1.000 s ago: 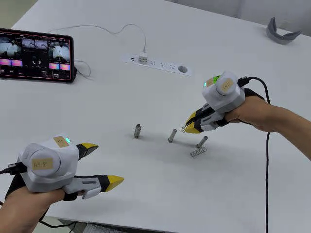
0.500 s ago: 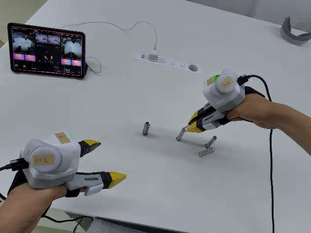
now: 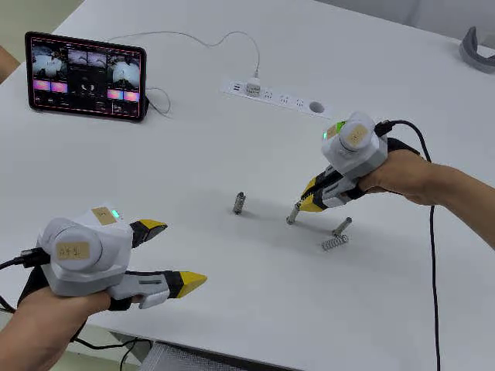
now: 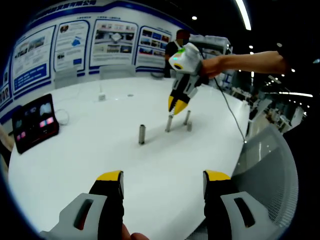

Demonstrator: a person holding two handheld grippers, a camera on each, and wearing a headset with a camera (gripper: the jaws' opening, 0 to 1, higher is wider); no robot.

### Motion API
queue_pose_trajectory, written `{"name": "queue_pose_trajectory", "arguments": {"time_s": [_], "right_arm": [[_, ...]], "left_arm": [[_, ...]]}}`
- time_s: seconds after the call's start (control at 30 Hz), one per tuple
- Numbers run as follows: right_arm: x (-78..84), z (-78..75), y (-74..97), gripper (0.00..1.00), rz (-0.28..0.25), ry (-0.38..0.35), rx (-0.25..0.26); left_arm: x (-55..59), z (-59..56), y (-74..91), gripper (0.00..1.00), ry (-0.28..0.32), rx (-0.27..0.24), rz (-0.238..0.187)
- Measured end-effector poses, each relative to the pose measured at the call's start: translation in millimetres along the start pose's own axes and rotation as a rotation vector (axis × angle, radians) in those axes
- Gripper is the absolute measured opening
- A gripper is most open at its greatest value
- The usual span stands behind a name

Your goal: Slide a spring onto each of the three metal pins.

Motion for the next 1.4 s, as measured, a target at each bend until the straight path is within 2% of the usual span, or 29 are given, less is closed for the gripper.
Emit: {"name": "queue_pose_trajectory", "arguments": {"time_s": [0.1, 0.27, 0.6, 1.27, 1.4], "right_arm": [[-3.4, -0.8, -0.9, 0.13, -0.005, -0.001, -0.001], [-3.8, 2.7, -7.5, 0.13, 0.023, 0.033, -0.002], [-2.1, 2.5, -18.3, 0.13, 0.045, 0.06, -0.005], [15.6, -5.5, -52.9, 0.13, 0.102, 0.093, 0.002], [18.7, -4.2, -56.9, 0.18, 0.108, 0.092, -0.002]], "left_arm": [[0.8, -1.0, 0.2, 0.65, -0.002, -0.002, 0.003], [1.6, -2.4, 0.6, 0.65, -0.002, -0.003, 0.004], [0.6, -2.0, 3.1, 0.65, -0.006, -0.009, 0.007], [0.8, 1.0, 8.9, 0.65, -0.001, -0.029, 0.011], [-0.3, 1.2, 9.8, 0.65, -0.002, -0.034, 0.011]]}}
Point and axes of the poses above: the centre of the closed fingertips' face, and the gripper's own axes: y roughly backward along the fingers, z roughly to its left, x roughly out of its underside, the point moved 3 cm from there along y, roughly backward along the fingers
